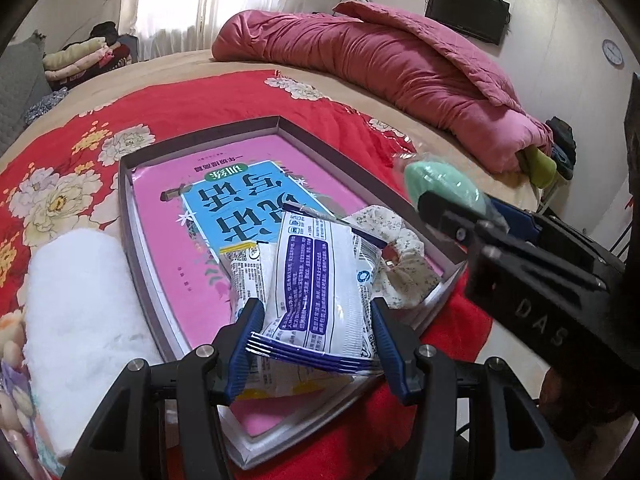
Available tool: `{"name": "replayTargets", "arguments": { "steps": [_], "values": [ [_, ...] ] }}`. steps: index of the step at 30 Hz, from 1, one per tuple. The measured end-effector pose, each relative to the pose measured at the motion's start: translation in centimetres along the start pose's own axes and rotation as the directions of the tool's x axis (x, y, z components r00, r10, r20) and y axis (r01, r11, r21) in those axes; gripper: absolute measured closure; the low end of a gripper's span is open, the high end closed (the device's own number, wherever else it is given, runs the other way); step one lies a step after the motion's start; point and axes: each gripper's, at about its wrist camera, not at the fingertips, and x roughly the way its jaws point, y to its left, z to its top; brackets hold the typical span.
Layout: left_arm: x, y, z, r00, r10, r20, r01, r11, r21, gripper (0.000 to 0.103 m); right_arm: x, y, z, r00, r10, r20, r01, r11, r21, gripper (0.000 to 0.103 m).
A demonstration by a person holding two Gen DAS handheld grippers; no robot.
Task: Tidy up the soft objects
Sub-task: 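Lower the wipes pack over the tray with the left gripper while the right gripper lowers the sponge, then open the right gripper to drop the bagged sponge in the tray while the left gripper releases the wipes pack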
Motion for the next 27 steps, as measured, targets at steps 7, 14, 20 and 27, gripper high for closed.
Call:
{"name": "replayTargets", "arguments": {
  "steps": [7,14,20,27],
  "values": [
    [0.8,-0.6,-0.3,0.999,0.037,-0.008,-0.036,0.998,0.057,0.049,2.0,0.3,-0.6,0.997,0.001,-0.075,-0.003,1.0,-0.026,0.055],
    [0.9,-0.7,-0.4,0.999,0.041,-0.011,-0.04,0.996,0.075,0.049,3.5,0.0,-1.0,0.992,-0.026,-0.123,0.022,0.999,-0.033,0.054],
    [0.9,-0.7,-0.4,0.999,0.04,-0.014,-0.039,0.996,0.075,0.049,4.5,-0.2,-1.5,0.989,-0.033,-0.147,0.03,0.999,-0.027,0.053],
    [1.1,-0.5,-0.2,1.0,0.028,-0.013,-0.027,0.998,0.059,0.049,4.2,-1.2,-1.6,0.989,-0.004,-0.146,0.009,0.999,0.033,0.043]
  ]
}}
